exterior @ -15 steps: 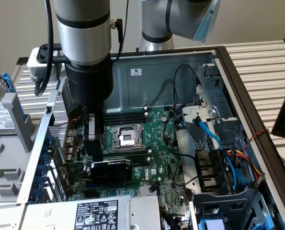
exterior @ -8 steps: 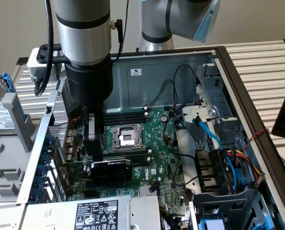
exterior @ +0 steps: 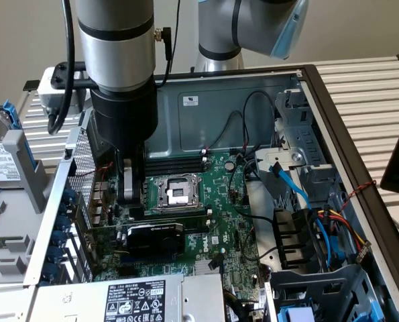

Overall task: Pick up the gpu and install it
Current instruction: 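Press down on the gpu until it lock into place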

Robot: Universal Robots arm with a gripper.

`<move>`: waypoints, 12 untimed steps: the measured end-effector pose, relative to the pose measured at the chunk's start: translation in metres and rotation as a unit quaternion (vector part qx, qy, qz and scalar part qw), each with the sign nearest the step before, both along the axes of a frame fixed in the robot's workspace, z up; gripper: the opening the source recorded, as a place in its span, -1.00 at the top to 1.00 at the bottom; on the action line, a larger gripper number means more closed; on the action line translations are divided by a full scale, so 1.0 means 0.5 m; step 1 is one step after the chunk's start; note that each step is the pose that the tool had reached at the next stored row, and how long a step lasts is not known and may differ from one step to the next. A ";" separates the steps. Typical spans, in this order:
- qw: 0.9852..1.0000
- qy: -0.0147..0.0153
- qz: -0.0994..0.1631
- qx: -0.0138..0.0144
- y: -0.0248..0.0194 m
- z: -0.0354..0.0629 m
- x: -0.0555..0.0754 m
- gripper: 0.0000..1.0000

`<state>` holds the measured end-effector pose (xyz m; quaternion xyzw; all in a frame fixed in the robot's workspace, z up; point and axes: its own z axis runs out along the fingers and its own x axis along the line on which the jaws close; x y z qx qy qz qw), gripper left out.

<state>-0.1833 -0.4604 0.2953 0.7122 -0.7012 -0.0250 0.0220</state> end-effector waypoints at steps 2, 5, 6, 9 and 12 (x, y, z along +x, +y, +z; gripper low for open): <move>1.000 -0.001 0.000 0.000 0.0001 -0.003 -0.010 0.79; 1.000 -0.005 0.000 0.000 0.0001 -0.011 -0.024 0.79; 1.000 -0.006 0.000 0.000 0.0002 -0.012 -0.027 0.79; 1.000 -0.006 0.000 -0.001 0.0011 -0.020 -0.027 0.79; 1.000 -0.006 0.000 -0.001 0.0112 -0.030 -0.028 0.79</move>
